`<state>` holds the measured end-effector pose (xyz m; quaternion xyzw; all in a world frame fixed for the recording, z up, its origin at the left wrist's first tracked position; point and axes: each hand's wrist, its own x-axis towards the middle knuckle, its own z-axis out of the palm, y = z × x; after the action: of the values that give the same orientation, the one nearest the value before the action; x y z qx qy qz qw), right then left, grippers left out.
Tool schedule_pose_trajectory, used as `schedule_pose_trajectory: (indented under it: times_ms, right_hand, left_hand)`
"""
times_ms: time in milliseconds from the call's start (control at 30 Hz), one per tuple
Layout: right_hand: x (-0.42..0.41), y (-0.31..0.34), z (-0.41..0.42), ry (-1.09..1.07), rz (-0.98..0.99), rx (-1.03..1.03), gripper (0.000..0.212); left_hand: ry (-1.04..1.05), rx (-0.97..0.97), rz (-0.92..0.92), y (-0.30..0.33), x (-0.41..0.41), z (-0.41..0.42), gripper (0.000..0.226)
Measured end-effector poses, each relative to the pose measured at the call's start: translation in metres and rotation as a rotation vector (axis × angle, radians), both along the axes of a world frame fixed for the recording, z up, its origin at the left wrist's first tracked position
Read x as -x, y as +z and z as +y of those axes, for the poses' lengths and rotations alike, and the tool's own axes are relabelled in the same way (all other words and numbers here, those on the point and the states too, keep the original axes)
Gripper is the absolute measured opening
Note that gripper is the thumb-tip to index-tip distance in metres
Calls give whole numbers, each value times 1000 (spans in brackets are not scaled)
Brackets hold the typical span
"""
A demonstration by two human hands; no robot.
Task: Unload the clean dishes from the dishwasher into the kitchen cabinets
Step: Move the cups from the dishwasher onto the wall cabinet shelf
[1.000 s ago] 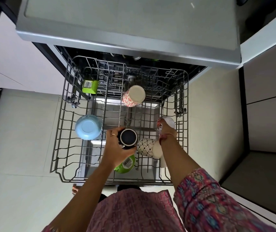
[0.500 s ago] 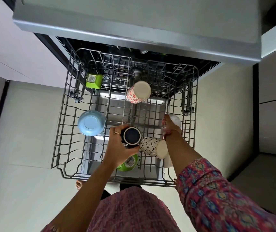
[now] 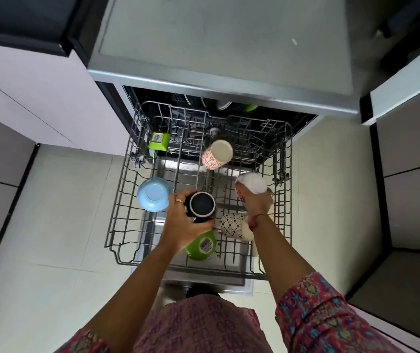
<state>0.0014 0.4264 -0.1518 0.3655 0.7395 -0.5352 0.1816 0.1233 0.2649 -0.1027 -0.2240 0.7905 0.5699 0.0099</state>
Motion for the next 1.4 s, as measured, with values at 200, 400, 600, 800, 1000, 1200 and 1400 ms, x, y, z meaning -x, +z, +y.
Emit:
schedule_pose_trajectory:
  times_ms: [200, 400, 600, 800, 1000, 1200, 1400]
  right_hand:
    - [-36, 42, -33, 168, 253, -14, 76]
    - [-90, 90, -100, 297, 446, -29, 93]
    - [-154, 150, -200, 368, 602, 94, 82]
    - [-188, 204, -296, 486, 711, 214, 97]
    - [-197, 258, -376, 554, 853, 234, 94]
    - [-183, 308, -436, 589, 958, 240, 99]
    - [-134, 354, -496, 561, 1092, 299, 90]
  left_hand:
    - [80, -26, 78, 30, -36, -36, 73]
    - [131, 3, 162, 67, -95, -107, 70]
    - [156, 26, 239, 111, -159, -196, 62]
    - [224, 67, 303, 173, -202, -282, 49]
    - [271, 47, 361, 236, -212, -354, 50]
    - [318, 32, 423, 288, -196, -410, 48]
    - [313, 48, 546, 336, -146, -482, 53]
